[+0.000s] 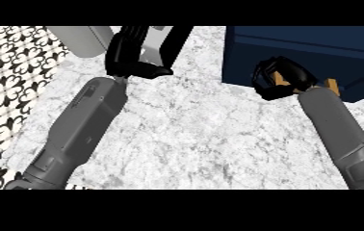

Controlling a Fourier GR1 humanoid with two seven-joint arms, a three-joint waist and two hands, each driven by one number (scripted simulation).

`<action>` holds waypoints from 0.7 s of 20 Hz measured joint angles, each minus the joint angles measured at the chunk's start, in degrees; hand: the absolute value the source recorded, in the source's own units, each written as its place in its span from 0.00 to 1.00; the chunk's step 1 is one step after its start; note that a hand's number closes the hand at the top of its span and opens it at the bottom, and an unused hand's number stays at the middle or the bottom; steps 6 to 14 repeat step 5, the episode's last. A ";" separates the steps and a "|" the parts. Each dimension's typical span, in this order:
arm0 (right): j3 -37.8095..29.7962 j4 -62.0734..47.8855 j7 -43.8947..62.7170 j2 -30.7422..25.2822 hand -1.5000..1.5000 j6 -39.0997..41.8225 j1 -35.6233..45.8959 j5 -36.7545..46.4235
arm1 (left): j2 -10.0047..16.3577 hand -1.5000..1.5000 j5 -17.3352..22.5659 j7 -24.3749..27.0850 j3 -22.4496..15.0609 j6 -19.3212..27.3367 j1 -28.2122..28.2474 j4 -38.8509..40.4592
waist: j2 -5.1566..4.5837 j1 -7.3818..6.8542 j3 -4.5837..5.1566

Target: Pick up the cup, place it into the drawer and close the drawer

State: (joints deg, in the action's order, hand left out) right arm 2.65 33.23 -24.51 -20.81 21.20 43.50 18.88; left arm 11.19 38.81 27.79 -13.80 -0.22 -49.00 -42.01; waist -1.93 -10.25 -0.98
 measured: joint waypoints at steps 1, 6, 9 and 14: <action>-0.12 0.21 -0.01 -0.27 1.00 0.78 -0.19 -0.39 | 0.07 0.00 0.06 -0.12 -0.02 -0.15 0.17 -0.20 | -0.02 -0.20 -0.06; -0.45 1.19 0.14 -0.98 1.00 3.01 -0.74 -1.60 | 0.23 0.00 0.29 -0.23 -0.06 -0.93 0.85 -0.83 | -0.27 -0.64 -0.19; -0.45 1.19 0.14 -0.98 1.00 3.01 -0.74 -1.60 | 0.23 0.00 0.29 -0.23 -0.06 -0.93 0.85 -0.83 | -0.27 -0.64 -0.19; -0.45 1.19 0.14 -0.98 1.00 3.01 -0.74 -1.60 | 0.23 0.00 0.29 -0.23 -0.06 -0.93 0.85 -0.83 | -0.27 -0.64 -0.19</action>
